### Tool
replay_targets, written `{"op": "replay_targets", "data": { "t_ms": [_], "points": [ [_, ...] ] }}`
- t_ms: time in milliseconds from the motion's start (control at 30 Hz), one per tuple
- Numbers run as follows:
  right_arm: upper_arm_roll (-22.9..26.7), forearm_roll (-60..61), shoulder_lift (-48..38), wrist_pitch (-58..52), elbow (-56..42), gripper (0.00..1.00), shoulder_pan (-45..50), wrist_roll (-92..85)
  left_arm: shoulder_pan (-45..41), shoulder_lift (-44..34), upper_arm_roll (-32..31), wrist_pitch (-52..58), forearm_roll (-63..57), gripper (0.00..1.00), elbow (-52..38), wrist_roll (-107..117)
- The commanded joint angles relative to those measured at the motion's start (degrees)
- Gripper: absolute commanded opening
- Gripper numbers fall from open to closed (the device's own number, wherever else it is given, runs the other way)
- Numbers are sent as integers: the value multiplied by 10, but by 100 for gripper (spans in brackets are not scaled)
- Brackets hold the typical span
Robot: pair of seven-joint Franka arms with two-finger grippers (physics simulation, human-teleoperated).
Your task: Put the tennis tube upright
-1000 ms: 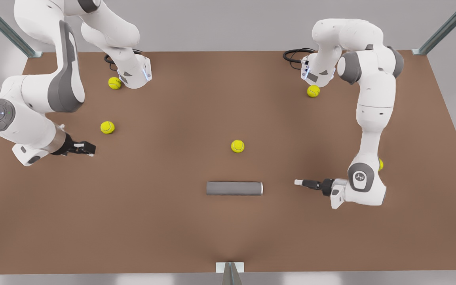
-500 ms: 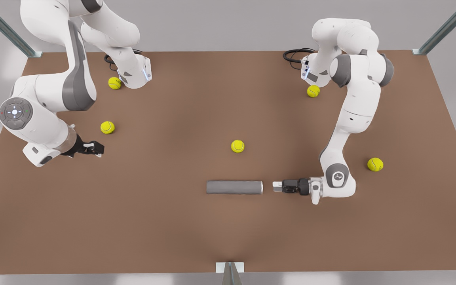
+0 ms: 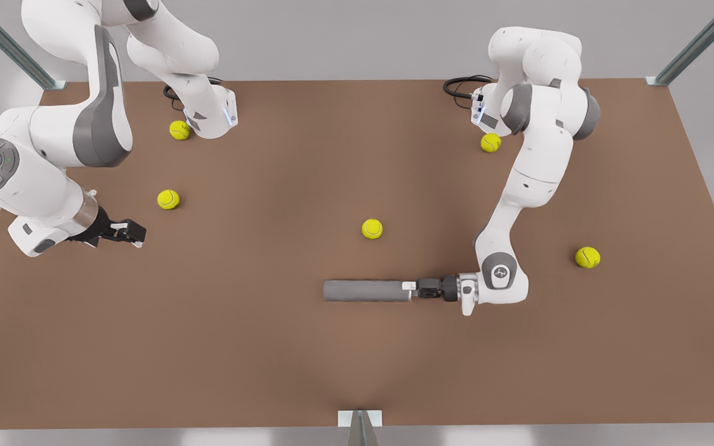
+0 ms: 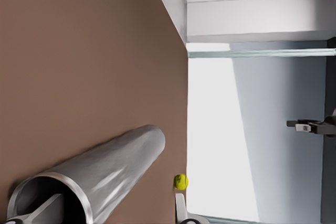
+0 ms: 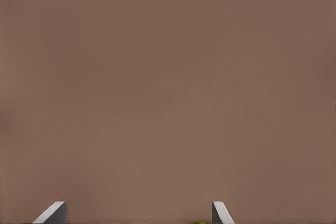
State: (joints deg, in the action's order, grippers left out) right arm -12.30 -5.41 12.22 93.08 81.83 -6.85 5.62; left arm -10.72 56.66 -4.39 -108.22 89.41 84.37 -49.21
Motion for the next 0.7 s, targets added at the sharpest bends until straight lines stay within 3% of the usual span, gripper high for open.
{"op": "replay_targets", "data": {
  "t_ms": [0,167,333,400,667],
  "points": [
    [0,0,0,0,0,100,0,0,-7,0,0,-1,8,100,0,0],
    [0,-2,0,0,0,100,8,0,-23,3,0,-1,23,98,1,-1],
    [1,4,0,0,-1,100,5,-1,-26,6,0,-1,23,62,1,-4],
    [1,5,0,0,-1,100,3,-2,-26,6,1,3,22,54,1,-5],
    [1,5,0,-1,-2,100,-1,-1,-25,6,3,7,20,39,1,-4]
  ]
}}
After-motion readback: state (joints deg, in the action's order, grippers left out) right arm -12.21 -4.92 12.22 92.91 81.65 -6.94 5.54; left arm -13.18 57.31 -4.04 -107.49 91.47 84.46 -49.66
